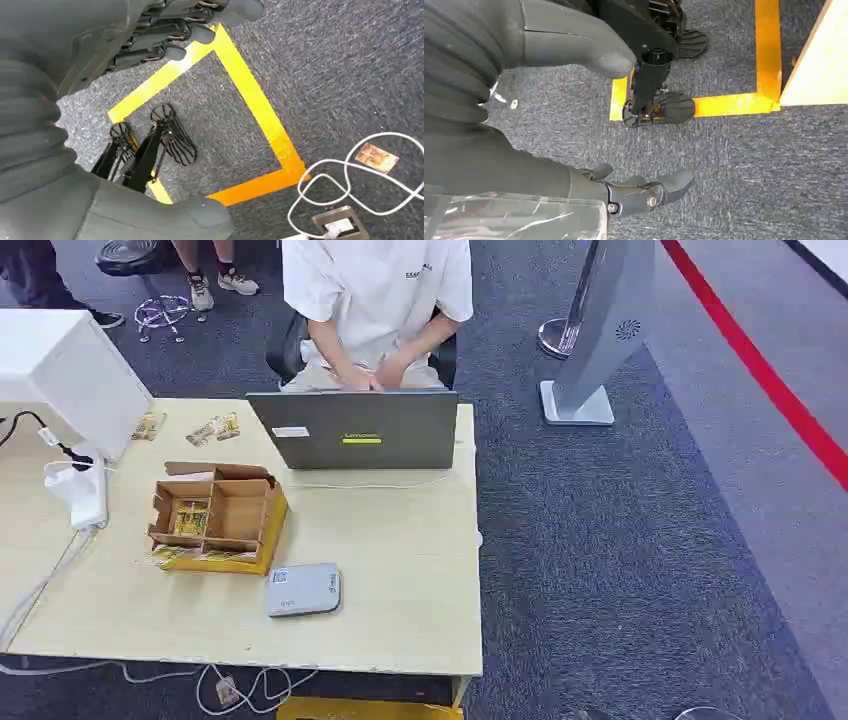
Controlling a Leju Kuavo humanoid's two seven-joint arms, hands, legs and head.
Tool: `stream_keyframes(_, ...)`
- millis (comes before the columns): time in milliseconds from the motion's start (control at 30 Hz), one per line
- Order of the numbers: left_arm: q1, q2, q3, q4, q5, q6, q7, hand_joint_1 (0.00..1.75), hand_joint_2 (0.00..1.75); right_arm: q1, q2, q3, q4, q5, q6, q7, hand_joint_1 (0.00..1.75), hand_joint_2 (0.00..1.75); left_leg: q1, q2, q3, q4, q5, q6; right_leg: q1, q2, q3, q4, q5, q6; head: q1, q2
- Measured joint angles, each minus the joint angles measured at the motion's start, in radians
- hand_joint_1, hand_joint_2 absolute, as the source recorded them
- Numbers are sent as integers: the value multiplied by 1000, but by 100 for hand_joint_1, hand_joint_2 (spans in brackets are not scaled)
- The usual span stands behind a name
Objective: Pass the card to the sensor for recognition and then transmit it.
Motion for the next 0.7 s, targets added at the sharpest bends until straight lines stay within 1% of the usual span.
stream_keyframes(367, 5, 0, -31, 0, -42, -3, 19, 0, 175, 0, -6, 2, 0, 0, -2, -5, 0, 175, 0, 0, 0, 0, 0, 0, 0, 0, 0, 0, 0, 0, 0, 0)
stream_keyframes(433, 5, 0, -32, 0, -31, -15, 5, 0, 175, 0, -8, 1, 1, -4, -3, -8, 0, 175, 0, 0, 0, 0, 0, 0, 0, 0, 0, 0, 0, 0, 0, 0)
stream_keyframes(467, 5, 0, -32, 0, -16, -27, -20, 0, 175, 2, -9, 1, 1, -11, -6, -9, 0, 175, 0, 0, 0, 0, 0, 0, 0, 0, 0, 0, 0, 0, 0, 0)
stream_keyframes(500, 5, 0, -32, 0, -5, -36, -61, 0, 175, 4, -9, 1, 1, -21, -10, -10, 0, 175, 0, 0, 0, 0, 0, 0, 0, 0, -1, 0, 0, 0, 0, 0)
stream_keyframes(633, -4, 4, -32, 0, 0, -47, -310, 0, 175, 27, -9, -17, 1, -52, -27, -30, 0, 175, 0, 0, 0, 0, 0, 0, 0, 0, 0, 0, 0, 0, 0, 0)
stream_keyframes(667, -9, 7, -32, -3, 2, -55, -387, 0, 175, 32, -8, -18, 1, -36, -31, -25, 0, 175, 1, 0, 0, 0, 0, 0, 0, 0, -1, 0, 0, 0, 0, 0)
stream_keyframes(700, -19, 14, -32, -15, 2, -55, -434, 0, 175, 33, -6, -16, 2, -19, -37, -12, 0, 175, 1, 0, 0, 0, 0, 0, 1, 0, -1, 0, 0, 0, 0, 0)
